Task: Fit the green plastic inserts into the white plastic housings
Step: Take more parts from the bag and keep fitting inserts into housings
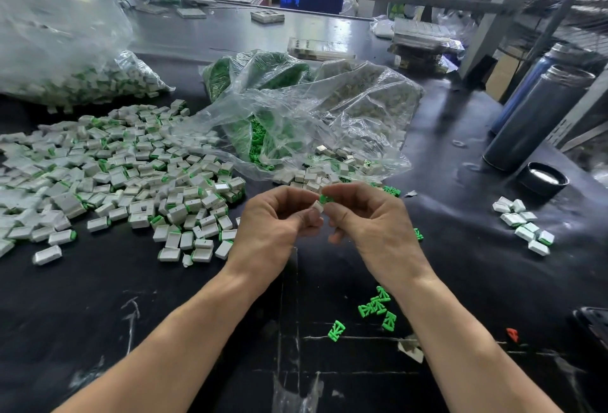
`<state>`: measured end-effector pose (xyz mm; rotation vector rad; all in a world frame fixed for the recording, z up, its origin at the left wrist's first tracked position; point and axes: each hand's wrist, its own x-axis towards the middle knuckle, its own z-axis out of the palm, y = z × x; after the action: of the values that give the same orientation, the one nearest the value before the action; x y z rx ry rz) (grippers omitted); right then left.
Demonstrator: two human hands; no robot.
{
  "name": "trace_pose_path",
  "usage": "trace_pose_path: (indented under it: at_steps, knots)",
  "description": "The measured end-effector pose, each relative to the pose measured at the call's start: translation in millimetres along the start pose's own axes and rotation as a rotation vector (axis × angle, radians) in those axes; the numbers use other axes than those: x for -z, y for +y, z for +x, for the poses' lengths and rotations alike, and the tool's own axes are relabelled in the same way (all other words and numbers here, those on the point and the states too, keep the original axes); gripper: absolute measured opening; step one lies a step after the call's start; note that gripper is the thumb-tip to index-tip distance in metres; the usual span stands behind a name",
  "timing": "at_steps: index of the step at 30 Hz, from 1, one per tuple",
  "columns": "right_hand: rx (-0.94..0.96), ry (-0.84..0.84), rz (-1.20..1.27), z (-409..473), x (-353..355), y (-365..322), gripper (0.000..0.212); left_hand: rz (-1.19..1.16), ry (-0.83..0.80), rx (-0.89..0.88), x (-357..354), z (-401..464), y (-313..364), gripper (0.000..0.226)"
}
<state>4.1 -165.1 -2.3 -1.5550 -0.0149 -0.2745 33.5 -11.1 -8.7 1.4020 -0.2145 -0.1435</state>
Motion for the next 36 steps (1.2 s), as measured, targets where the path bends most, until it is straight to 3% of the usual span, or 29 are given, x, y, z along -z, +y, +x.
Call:
trace_pose_path:
  at_steps: [4,15,22,36]
  knots:
    - [0.020,0.032,0.000,0.8,-0.9,0.3,0.016,0.013,0.026,-0.009,-0.3,1.6,-1.1,0.025]
    - [0.008,0.044,-0.077,0.6,2.2,4.9,0.006,0.018,-0.002,-0.001,1.0,1.5,-2.7,0.018]
    - [0.030,0.035,-0.185,-0.8,2.0,4.7,0.011,0.030,-0.011,-0.017,1.5,-0.4,-1.0,0.021]
    - [-0.022,0.046,-0.143,-2.4,-3.2,5.5,0.017,0.007,0.060,-0.020,0.3,-2.7,4.4,0.019]
